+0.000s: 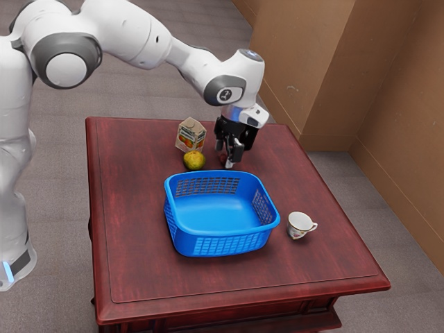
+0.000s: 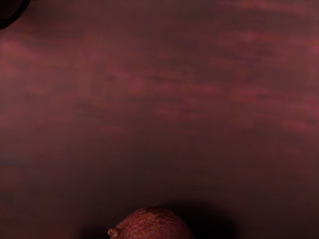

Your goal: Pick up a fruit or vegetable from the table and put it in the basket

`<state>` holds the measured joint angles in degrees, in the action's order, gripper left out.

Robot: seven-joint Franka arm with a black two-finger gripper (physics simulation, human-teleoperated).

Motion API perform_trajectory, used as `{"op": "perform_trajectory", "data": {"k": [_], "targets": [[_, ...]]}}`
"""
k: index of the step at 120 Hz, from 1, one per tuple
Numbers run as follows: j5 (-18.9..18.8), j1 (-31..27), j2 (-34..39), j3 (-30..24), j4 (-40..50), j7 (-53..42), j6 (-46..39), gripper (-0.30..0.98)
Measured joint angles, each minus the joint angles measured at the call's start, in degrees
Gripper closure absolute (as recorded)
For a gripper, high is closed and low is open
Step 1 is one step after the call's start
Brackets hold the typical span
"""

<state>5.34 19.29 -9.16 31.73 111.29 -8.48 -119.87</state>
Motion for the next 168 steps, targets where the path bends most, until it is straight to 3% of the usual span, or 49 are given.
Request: {"op": "perform_trajectory", "data": {"k": [60,123,168], "targets": [[-0.1,-0.3,-0.8,0.0,0.0,-0.1,-0.6,0.38],[-1.3,-0.2,0.4,0.2,-0.4,-0.2,-1.1,0.49],[-3.3,0.2,7.3,0.5,-1.3,-0.8,7.8,0.52]]}}
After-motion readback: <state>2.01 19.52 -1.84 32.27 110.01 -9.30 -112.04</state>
